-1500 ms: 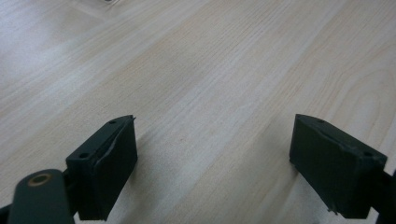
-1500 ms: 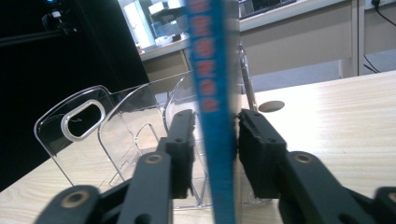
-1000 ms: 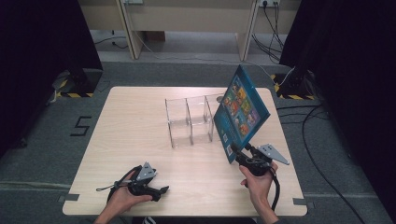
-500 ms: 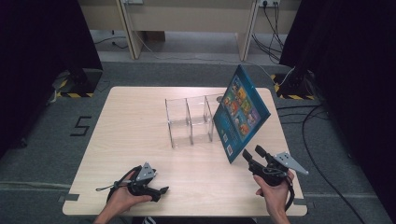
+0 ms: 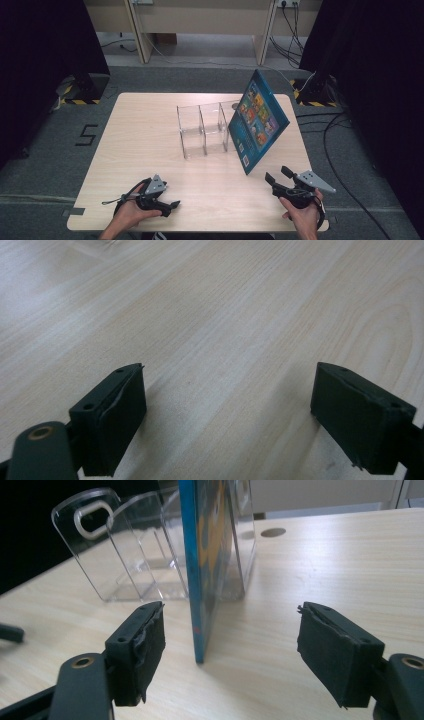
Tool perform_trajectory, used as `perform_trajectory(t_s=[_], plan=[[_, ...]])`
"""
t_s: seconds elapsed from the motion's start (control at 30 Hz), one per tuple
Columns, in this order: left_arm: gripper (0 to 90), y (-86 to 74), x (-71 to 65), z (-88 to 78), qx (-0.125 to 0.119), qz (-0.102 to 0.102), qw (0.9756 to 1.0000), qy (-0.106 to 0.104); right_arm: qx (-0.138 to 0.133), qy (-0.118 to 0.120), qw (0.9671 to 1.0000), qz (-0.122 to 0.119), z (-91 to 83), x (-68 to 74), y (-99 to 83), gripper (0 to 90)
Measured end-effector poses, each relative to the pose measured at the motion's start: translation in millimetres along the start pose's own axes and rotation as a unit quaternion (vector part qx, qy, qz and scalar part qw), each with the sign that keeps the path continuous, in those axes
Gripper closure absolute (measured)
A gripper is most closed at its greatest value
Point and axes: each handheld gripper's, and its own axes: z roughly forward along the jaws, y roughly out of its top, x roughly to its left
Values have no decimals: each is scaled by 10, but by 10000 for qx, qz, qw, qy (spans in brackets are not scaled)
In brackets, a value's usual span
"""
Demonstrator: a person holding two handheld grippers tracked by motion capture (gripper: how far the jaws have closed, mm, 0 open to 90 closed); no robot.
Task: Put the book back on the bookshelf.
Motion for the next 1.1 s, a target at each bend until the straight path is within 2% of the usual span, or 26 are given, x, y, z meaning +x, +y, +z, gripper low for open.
perform_trajectory(t_s=[0.27, 0.37, 0.43, 0.5, 0.53, 0.63, 0.67, 0.77, 1.1], plan=[[135, -5, -1, -6, 6, 4, 10000, -3, 419, -63, 9991, 89, -27, -50, -83, 227], [135, -5, -1, -7, 10, 5, 10000, -3, 471, -96, 9988, 58, -42, -76, -99, 222], [135, -6, -1, -9, 15, 6, 10000, 0, 609, -133, 9980, 96, -65, -87, -125, 217], [135, -8, -1, -10, 12, 9, 10000, 2, 704, -155, 9974, 0, -76, -105, -140, 207], [135, -8, -1, -10, 12, 9, 10000, 2, 779, -160, 9968, 62, -83, -103, -149, 200], [135, -8, 0, -11, 11, 9, 10000, -4, 822, -185, 9964, 80, -99, -118, -163, 196], [135, -9, 0, -11, 11, 9, 10000, -4, 840, -202, 9963, 5, -107, -131, -169, 195], [135, -10, 0, -12, 12, 9, 10000, -6, 983, -307, 9947, 23, -143, -148, -202, 189], [135, -10, 0, -14, 14, 10, 10000, -8, 1232, -416, 9915, -48, -223, -159, -270, 176]])
